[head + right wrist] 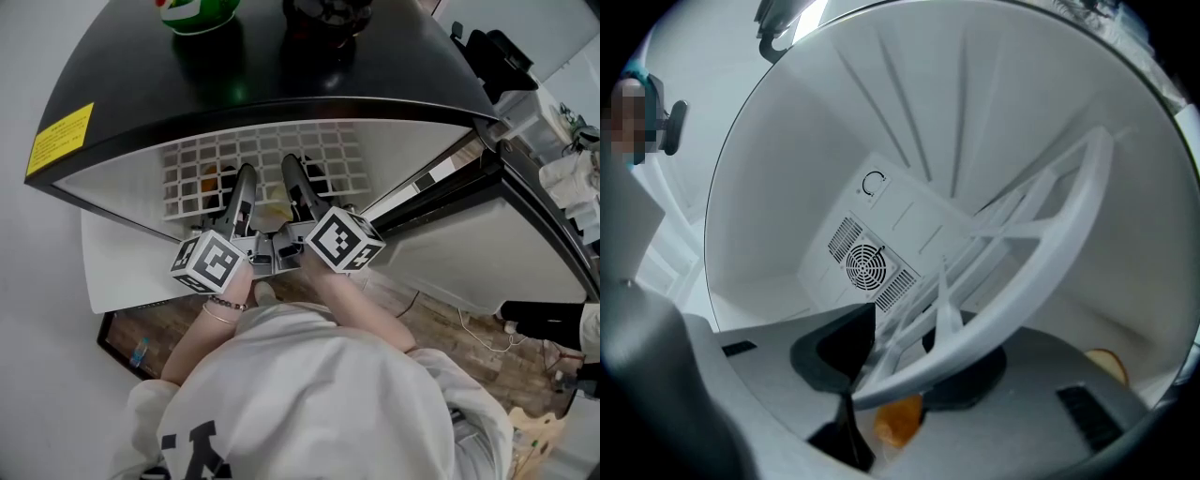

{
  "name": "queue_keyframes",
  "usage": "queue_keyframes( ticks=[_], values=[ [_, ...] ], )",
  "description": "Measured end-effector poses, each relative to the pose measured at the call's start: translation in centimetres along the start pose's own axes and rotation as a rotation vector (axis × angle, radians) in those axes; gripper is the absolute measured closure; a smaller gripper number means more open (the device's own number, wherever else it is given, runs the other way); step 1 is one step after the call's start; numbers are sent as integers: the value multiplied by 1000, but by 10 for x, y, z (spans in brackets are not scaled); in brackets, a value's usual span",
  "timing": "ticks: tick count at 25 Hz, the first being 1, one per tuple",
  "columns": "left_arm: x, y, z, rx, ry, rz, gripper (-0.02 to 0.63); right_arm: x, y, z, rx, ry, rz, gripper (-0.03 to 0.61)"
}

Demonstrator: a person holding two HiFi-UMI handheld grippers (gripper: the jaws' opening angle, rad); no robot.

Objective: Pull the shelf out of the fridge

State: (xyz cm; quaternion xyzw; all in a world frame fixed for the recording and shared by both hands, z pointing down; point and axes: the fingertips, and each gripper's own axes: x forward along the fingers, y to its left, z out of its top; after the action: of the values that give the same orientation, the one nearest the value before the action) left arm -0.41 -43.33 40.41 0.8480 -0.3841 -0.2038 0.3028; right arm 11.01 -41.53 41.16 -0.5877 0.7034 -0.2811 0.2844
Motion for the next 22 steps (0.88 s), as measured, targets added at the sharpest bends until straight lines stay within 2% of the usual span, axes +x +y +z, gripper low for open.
queue_keyframes(
  ticks=[22],
  values=[
    [-16, -7, -4, -11, -19, 10, 416, -17, 4, -3, 3, 10, 17, 405]
  ],
)
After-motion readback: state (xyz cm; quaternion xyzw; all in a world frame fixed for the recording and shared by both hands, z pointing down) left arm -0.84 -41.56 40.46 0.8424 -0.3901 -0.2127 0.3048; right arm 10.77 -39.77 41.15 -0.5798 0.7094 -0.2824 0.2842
